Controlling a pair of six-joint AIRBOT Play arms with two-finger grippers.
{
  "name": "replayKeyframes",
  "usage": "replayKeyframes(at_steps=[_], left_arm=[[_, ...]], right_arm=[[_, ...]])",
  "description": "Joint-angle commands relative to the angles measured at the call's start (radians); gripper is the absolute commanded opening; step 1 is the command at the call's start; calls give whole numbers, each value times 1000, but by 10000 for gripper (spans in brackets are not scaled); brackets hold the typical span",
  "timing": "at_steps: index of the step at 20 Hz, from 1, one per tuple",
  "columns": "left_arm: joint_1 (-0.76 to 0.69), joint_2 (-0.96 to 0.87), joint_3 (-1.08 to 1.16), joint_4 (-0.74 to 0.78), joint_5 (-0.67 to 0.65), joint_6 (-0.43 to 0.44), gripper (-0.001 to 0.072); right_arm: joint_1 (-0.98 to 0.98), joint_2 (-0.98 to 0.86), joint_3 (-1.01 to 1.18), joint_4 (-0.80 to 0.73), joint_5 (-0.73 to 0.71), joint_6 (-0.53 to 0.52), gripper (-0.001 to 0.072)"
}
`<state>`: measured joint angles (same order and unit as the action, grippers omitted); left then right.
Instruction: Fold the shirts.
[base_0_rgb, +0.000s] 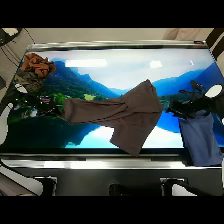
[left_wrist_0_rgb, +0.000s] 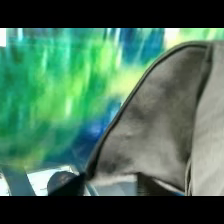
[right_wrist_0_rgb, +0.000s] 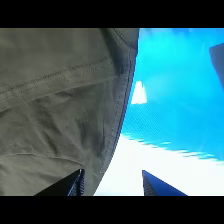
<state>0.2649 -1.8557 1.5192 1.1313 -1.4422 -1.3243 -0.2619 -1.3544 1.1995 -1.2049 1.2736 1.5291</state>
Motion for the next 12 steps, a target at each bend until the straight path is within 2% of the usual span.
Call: replayKeyframes(at_steps=[1, 2, 4, 8, 12], left_arm=[[-10, -6, -3, -5, 30, 1, 206], [-11, -6, -2, -5, 29, 1, 107], [-11, -6, -2, -5, 29, 2, 34], [-11, 0, -2, -5, 7, 9, 32], [-11, 18, -2, -5, -28, 21, 32]], right_arm=[[0, 0, -1, -14, 41, 0, 461], [0, 0, -9, -16, 47, 0, 462], [0, 0, -63, 3, 45, 5, 482], [1, -30, -227, 204, -89, -14, 481], [85, -137, -241, 224, -139, -26, 479]])
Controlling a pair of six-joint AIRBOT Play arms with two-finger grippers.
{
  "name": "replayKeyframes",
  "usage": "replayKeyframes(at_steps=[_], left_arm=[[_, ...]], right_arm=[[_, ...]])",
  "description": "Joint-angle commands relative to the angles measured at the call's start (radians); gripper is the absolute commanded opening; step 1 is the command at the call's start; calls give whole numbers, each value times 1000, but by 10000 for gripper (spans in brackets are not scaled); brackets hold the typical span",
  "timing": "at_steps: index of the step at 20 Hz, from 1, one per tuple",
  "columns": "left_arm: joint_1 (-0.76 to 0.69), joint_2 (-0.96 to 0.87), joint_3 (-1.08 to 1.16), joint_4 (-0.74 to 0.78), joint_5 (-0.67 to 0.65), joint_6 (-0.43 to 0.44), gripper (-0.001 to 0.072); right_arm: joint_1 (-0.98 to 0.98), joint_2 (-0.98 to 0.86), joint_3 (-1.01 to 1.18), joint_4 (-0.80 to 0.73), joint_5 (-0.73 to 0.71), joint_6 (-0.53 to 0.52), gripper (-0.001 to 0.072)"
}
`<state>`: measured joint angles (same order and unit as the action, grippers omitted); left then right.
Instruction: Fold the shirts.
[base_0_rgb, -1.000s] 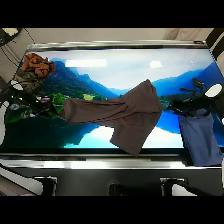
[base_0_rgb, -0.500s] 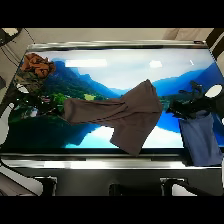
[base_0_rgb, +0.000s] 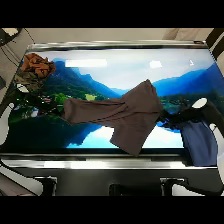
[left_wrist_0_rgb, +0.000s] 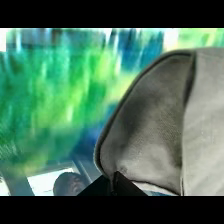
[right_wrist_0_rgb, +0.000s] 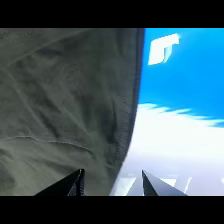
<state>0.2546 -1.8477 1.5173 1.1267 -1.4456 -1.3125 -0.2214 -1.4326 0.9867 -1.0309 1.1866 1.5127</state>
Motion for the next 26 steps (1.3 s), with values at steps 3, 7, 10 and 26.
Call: replayKeyframes(at_steps=[3, 7, 10, 26], left_arm=[[0, 18, 0, -1, -48, 13, 32], [0, 53, 2, -1, -82, 13, 31], [0, 181, 71, -1, -62, 34, 29], [0, 1099, 537, 48, 422, -136, 30]], right_arm=[[104, -105, -28, 51, -111, -5, 468], [132, -98, -3, 51, -154, 28, 50], [125, 18, 144, -10, -111, 8, 49], [126, 767, 937, -552, -172, 59, 49]])
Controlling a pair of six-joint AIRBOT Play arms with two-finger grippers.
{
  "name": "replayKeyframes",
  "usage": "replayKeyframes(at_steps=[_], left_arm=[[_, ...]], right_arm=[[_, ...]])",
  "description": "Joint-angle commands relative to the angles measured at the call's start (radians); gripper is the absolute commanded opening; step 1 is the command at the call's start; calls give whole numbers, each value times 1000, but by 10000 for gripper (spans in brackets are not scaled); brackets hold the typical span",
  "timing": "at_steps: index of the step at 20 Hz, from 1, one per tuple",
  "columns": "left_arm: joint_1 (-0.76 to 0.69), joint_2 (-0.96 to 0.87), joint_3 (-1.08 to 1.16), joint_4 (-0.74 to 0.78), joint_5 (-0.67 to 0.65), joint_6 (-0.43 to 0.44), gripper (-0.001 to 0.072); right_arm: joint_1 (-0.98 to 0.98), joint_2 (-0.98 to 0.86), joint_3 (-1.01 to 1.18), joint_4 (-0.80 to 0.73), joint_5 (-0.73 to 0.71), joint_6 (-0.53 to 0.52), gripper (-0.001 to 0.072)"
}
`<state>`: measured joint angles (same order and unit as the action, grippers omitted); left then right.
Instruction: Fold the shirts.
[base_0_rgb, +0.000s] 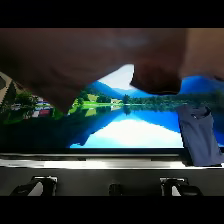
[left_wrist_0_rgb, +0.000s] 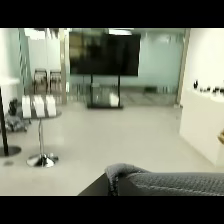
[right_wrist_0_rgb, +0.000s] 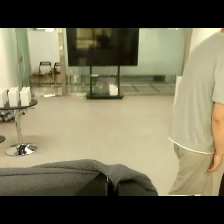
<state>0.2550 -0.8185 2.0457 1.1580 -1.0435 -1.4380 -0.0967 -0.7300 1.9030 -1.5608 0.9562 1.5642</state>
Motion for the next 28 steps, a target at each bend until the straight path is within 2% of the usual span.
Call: replayKeyframes(at_steps=[1, 4, 7, 10, 12, 13, 15, 19, 22, 24, 26, 28], left_arm=[[0, 71, 9, 34, -3, -10, 30], [0, 45, -9, 77, -113, -8, 30], [-1, -8, -105, 77, -183, 27, 32], [-1, -117, -256, 77, -225, 29, 32], [-1, -209, -391, 77, -224, 67, 31], [-1, -268, -457, 77, -221, 78, 30], [-3, -409, -536, 77, -216, 105, 30], [-27, -716, -500, 73, -146, 101, 30], [-38, -888, -397, 58, -93, 32, 31], [-37, -972, -338, -26, -81, 32, 32], [-37, -1020, -304, -62, -86, 36, 32], [-31, -1025, -298, -62, -122, 78, 32]], right_arm=[[1, 70, 21, -23, 80, 15, 48], [1, 53, 21, -23, 203, 63, 48], [1, -33, 21, -22, 383, 59, 49], [1, -240, 20, 16, 591, 36, 48], [2, -437, 5, 93, 731, 28, 47], [2, -540, -26, 146, 753, 27, 47], [3, -713, -97, 258, 681, 29, 47], [3, -1018, -111, 487, 354, 47, 47], [2, -1131, -111, 566, 138, 48, 47], [2, -1158, -111, 573, 37, 48, 47], [0, -1158, -106, 571, 18, 44, 48], [-20, -1137, -97, 571, 107, -5, 48]])
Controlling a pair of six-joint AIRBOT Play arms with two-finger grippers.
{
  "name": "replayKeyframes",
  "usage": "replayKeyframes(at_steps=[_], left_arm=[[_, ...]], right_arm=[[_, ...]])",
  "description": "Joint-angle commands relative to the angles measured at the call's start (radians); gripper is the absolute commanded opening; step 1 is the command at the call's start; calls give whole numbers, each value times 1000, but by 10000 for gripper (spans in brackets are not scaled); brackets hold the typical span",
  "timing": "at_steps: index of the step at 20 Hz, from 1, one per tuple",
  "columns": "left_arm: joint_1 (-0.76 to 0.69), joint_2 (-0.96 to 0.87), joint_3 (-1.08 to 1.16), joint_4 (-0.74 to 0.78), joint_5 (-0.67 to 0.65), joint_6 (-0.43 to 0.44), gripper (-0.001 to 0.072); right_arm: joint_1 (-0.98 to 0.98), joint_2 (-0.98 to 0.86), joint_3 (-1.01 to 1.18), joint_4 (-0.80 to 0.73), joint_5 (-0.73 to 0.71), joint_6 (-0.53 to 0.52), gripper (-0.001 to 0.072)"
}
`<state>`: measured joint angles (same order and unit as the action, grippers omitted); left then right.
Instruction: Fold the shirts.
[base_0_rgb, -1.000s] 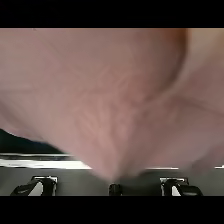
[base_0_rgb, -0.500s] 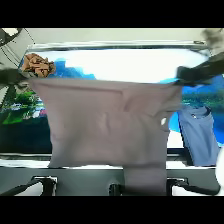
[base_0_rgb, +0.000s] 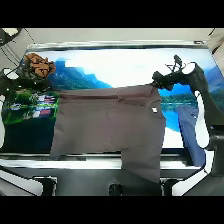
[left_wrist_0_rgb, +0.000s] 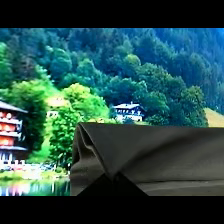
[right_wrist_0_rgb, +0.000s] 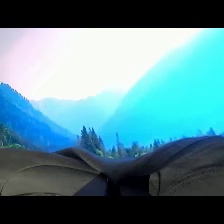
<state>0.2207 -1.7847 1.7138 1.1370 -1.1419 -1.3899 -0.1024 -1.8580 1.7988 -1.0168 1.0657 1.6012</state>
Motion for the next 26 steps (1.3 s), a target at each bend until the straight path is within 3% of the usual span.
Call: replayKeyframes(at_steps=[1, 5, 7, 13, 23, 24, 25, 26], left_arm=[[10, -56, 34, -40, -74, 47, 32], [30, -62, 33, 91, -417, 82, 31], [30, -64, 13, 124, -487, 56, 31], [21, -66, -105, 125, -621, 55, 30], [18, -69, -160, 158, -587, 59, 31], [17, -69, -160, 154, -571, 59, 52], [17, -68, -159, 147, -567, 59, 287], [21, -63, -154, 147, -573, 58, 438]], right_arm=[[-31, 10, 7, 19, 71, -55, 49], [-68, 40, 2, -105, 480, -37, 49], [-51, 40, -45, -154, 566, -17, 49], [-29, 40, -182, -181, 499, 27, 48], [-29, 40, -254, -161, 468, 43, 49], [-29, 40, -254, -136, 454, 45, 82], [-31, 43, -253, -105, 447, 44, 245], [-31, 51, -248, -90, 451, 40, 356]])
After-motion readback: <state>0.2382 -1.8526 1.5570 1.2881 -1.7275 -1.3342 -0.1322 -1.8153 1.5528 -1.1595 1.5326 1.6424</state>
